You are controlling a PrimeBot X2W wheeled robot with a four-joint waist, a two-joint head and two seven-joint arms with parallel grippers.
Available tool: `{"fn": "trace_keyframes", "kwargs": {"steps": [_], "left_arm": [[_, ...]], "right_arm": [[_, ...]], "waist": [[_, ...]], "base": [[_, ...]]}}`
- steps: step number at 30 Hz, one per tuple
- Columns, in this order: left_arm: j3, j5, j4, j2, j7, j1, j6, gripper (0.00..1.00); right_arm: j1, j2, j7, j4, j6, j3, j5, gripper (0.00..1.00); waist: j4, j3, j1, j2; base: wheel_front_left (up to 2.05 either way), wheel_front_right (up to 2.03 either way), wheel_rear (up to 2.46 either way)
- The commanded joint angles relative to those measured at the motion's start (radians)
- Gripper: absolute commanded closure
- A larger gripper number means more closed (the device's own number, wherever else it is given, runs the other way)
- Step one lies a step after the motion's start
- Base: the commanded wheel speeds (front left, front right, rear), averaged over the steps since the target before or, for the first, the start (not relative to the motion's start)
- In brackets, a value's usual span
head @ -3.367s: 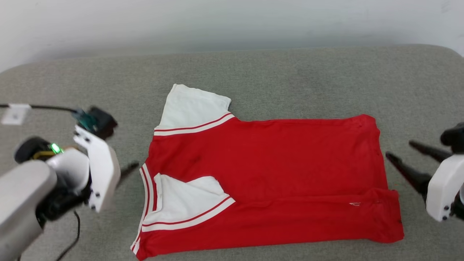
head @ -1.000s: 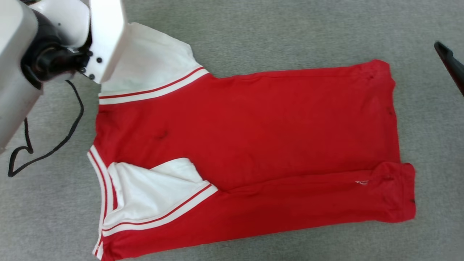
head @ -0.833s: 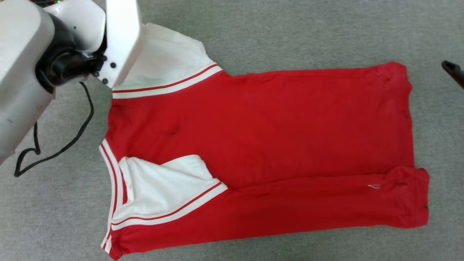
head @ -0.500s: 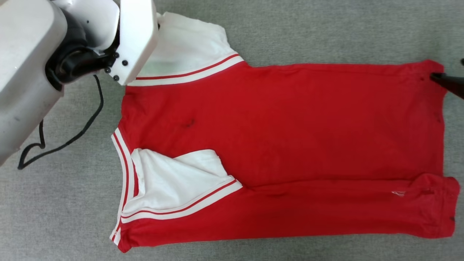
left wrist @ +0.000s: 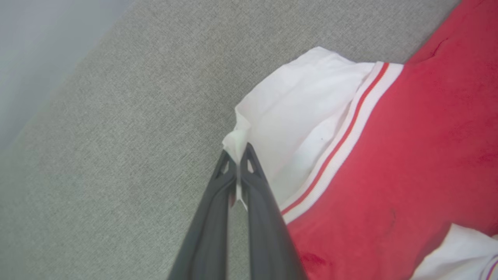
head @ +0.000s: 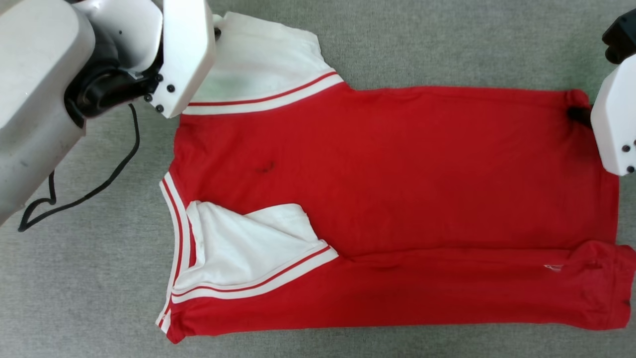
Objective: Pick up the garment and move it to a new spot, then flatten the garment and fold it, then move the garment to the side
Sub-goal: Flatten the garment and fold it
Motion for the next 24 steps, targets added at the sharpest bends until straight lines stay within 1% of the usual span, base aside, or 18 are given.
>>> {"fn": "trace_keyframes", "kwargs": {"steps": [1,6,12,15,18,24], "left_arm": [[-0.004,-0.008,0.006,0.002,-0.013,0.005,0.0,1.0],[-0.017,-0.034,0.014,0.012,-0.075,0.043,0.0,1.0],[-0.041,-0.059,-0.017,0.042,-0.139,0.122,0.0,1.0],[-0.053,-0.068,-0.051,0.07,-0.166,0.178,0.0,1.0],[-0.063,-0.079,-0.103,0.113,-0.189,0.247,0.014,1.0],[-0.089,-0.11,-0.24,0.212,-0.204,0.389,0.061,1.0]], "right_arm": [[0.024,0.017,-0.022,0.031,-0.001,0.04,0.001,1.0],[0.005,-0.024,-0.149,0.01,-0.001,0.055,0.031,1.0],[0.065,-0.073,-0.278,-0.011,-0.001,0.093,0.044,1.0],[0.114,-0.091,-0.324,-0.019,-0.001,0.107,0.051,1.0],[0.159,-0.106,-0.356,-0.03,-0.001,0.12,0.057,1.0],[0.256,-0.122,-0.413,-0.035,-0.001,0.128,0.058,1.0]], "waist": [[-0.003,-0.023,0.0001,0.0],[-0.005,-0.101,0.0001,0.0],[-0.002,-0.197,0.0001,0.0],[-0.002,-0.243,0.0001,0.0],[-0.007,-0.282,0.0001,0.0],[-0.011,-0.341,0.0001,0.0]], "base": [[0.0,0.0,0.0],[0.0,0.0,0.0],[0.0,0.0,0.0],[0.0,0.0,0.0],[0.0,0.0,0.0],[0.0,0.0,0.0]]}}
